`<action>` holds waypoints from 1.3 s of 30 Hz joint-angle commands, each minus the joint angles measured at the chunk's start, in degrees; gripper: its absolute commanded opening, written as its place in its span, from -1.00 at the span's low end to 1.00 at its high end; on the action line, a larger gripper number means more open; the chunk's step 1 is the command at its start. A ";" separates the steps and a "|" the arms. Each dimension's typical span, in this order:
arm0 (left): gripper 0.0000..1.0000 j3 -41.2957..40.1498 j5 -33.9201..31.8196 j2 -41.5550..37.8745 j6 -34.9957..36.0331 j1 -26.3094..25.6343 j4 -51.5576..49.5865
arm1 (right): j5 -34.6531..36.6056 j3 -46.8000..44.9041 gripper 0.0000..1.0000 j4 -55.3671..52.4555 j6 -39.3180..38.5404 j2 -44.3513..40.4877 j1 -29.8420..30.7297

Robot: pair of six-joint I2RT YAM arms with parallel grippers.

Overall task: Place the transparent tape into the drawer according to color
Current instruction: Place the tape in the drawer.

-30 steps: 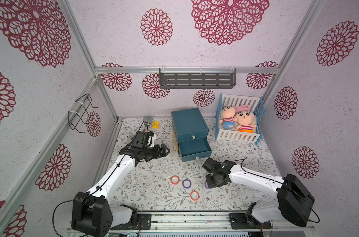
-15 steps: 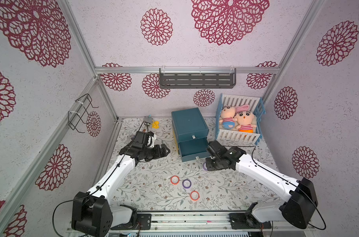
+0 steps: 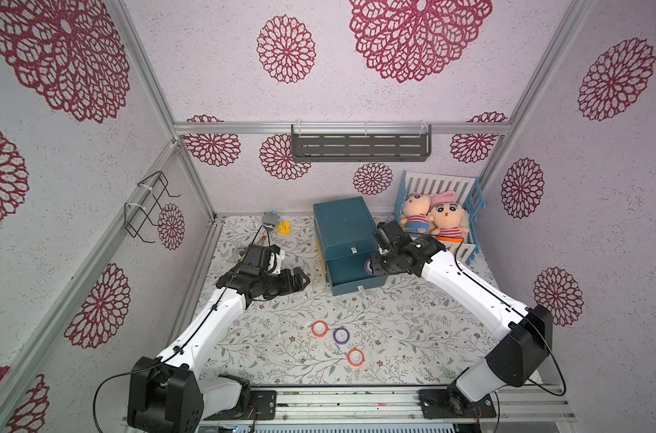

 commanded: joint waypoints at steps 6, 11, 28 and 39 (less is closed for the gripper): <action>0.94 -1.45 0.83 -1.69 0.53 0.51 -0.67 | 0.78 2.43 -1.00 2.69 -3.07 2.96 -1.54; 0.95 -1.81 0.85 -2.09 0.66 0.42 -1.30 | 0.18 2.06 -1.00 4.53 -3.43 4.72 -1.74; 0.95 -3.04 0.32 -3.05 0.45 -2.35 -3.88 | -1.85 0.45 0.06 7.67 -3.43 4.22 -2.01; 0.95 -1.56 -9.07 -0.22 0.09 -16.14 -11.87 | -4.53 -5.41 0.54 9.19 -1.70 -3.98 -2.01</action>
